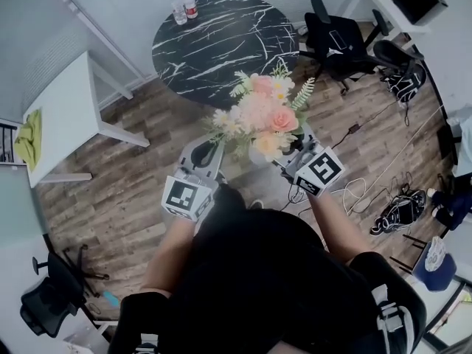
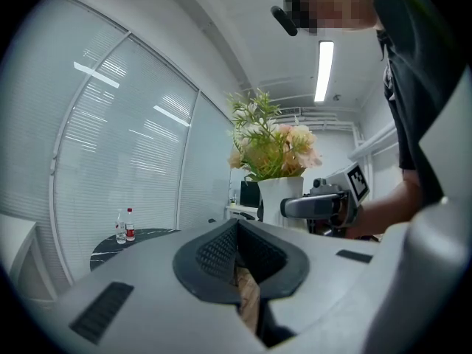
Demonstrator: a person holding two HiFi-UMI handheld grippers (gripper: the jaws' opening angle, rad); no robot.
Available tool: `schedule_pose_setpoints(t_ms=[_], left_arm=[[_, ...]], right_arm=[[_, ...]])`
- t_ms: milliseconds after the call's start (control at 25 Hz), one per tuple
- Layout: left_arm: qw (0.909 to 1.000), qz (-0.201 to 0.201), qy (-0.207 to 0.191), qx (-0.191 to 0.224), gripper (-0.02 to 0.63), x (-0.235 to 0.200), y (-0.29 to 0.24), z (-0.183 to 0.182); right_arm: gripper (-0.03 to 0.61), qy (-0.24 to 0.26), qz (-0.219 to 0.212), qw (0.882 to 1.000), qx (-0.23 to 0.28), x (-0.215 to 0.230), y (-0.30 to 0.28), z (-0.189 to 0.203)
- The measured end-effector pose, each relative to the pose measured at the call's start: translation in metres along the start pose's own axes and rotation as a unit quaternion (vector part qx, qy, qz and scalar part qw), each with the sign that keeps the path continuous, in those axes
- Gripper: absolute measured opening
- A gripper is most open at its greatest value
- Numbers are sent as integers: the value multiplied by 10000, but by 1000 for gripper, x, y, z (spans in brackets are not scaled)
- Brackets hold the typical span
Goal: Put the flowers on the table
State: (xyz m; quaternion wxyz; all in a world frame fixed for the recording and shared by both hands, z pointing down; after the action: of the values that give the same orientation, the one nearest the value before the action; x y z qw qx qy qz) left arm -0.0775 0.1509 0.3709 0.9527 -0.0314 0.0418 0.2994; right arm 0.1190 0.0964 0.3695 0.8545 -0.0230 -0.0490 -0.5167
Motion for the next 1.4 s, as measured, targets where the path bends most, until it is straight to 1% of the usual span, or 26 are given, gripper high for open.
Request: schedule_pose_setpoints(t_ms=[360,840,1080,1400], left_arm=[[9997,253,40,-9,12,-65,-26,-6],[9977,657,109,83,12,-136,-40,-12],[9966,798,174,73,12,-157,-42,-10],[9962,851,148,112,12,-172,-48,-15]], right_arm=[[339,27,253,9997,-31,26,-56,-2],[339,46,667,9977,-121,36,-114,-1],[339,59,859,9962,-116,35,-132,-1],[339,109,907,9958,-114,44,-148,-1]])
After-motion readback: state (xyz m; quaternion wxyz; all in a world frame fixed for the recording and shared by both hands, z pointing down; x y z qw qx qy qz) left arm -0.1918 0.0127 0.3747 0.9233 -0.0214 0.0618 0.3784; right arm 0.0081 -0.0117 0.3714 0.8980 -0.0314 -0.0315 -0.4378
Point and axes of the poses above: the fingertips, and each gripper's own axes: y backward along the fingers, x to its right, z out of its underside, the point moved 8 cm from there along y, backward along the fingers, and after that the axes turned 5 degrees about x, right-handed, at the moved point
